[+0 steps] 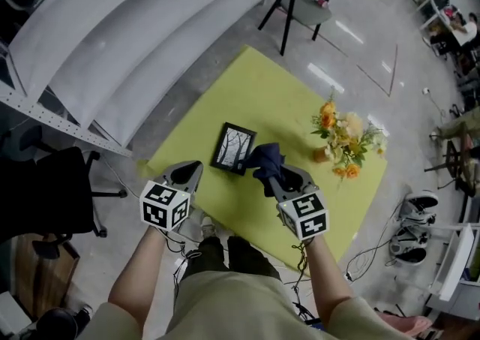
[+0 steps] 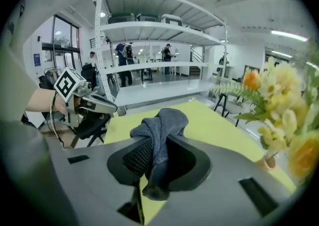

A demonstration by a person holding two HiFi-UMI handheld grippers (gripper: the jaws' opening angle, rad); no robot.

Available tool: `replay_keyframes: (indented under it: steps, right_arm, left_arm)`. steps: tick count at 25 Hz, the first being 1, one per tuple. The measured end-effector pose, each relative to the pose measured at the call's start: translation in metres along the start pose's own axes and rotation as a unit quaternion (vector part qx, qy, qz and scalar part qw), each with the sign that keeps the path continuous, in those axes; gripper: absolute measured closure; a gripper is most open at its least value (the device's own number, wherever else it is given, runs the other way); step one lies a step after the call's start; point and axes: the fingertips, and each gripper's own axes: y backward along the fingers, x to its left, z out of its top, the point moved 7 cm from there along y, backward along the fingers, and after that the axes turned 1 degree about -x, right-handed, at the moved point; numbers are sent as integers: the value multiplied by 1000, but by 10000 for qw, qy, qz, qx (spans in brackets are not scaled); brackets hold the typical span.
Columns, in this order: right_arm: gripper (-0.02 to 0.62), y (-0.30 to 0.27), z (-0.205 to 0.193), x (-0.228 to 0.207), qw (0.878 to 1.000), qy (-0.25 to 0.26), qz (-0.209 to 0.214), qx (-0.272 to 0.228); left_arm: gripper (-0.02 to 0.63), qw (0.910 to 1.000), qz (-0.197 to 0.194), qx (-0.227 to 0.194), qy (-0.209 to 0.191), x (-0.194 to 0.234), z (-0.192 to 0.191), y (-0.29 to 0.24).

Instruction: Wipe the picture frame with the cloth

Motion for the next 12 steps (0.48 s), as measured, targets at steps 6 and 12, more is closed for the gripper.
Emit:
replay_keyframes:
  steps: [6, 12]
  right_arm:
    - [506, 53, 50, 10, 9955, 56, -200, -920]
    - [505, 108, 96, 25, 9854, 133, -402, -1647]
  left_arm:
    - [598, 9951, 256, -639, -713, -25, 55, 47]
    - [598, 9823, 159, -1411, -1223, -61, 100, 91]
